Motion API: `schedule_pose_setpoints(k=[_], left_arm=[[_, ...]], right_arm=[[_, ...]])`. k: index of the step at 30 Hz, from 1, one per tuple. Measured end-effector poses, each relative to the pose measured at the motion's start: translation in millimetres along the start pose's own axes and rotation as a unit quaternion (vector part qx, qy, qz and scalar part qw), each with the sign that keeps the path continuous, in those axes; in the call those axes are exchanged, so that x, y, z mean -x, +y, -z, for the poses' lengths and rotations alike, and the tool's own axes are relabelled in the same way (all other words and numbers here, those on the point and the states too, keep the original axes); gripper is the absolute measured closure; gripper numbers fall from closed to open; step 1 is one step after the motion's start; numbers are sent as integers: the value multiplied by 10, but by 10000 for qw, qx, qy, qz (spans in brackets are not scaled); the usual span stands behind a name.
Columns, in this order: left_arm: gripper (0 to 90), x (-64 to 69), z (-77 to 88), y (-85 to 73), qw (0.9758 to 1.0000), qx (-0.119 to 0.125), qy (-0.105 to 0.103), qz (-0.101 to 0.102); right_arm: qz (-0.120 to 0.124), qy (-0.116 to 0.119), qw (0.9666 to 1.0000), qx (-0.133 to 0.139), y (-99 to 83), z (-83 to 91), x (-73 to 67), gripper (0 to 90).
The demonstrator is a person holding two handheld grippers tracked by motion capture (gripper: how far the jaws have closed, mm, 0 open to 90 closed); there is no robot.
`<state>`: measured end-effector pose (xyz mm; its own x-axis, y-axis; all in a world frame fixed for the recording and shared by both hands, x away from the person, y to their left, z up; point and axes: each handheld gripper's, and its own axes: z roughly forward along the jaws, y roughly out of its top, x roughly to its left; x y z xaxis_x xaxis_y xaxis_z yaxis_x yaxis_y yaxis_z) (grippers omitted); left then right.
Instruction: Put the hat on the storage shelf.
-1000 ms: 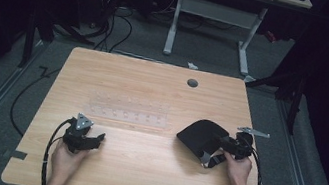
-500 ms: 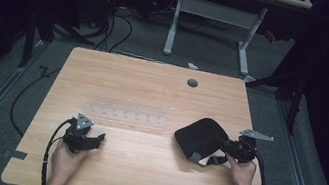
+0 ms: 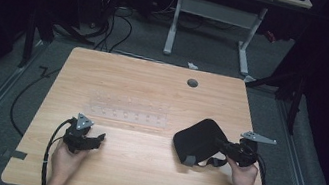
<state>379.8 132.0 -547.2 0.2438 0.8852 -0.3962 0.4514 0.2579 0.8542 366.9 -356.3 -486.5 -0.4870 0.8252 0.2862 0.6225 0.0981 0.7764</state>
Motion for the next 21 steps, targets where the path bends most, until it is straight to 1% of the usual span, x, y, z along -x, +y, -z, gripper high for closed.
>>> schedule_pose_setpoints(k=[7,10,11,14,21], left_arm=[[311,0,-1,3,10000,-10,-12,15],[311,-1,-2,4,10000,-14,-18,17],[312,-1,-2,3,10000,-12,-17,16],[312,0,-3,3,10000,-9,-16,13],[299,-2,4,1,10000,-52,-69,-27]], right_arm=[[-57,-34,9999,122,-6,128,-62,846],[-185,-111,9997,152,-16,185,-97,845],[-256,-104,9994,196,-32,217,-119,846],[-282,-77,9993,253,-46,239,-134,846],[-293,-19,9990,325,-77,314,-221,845]])
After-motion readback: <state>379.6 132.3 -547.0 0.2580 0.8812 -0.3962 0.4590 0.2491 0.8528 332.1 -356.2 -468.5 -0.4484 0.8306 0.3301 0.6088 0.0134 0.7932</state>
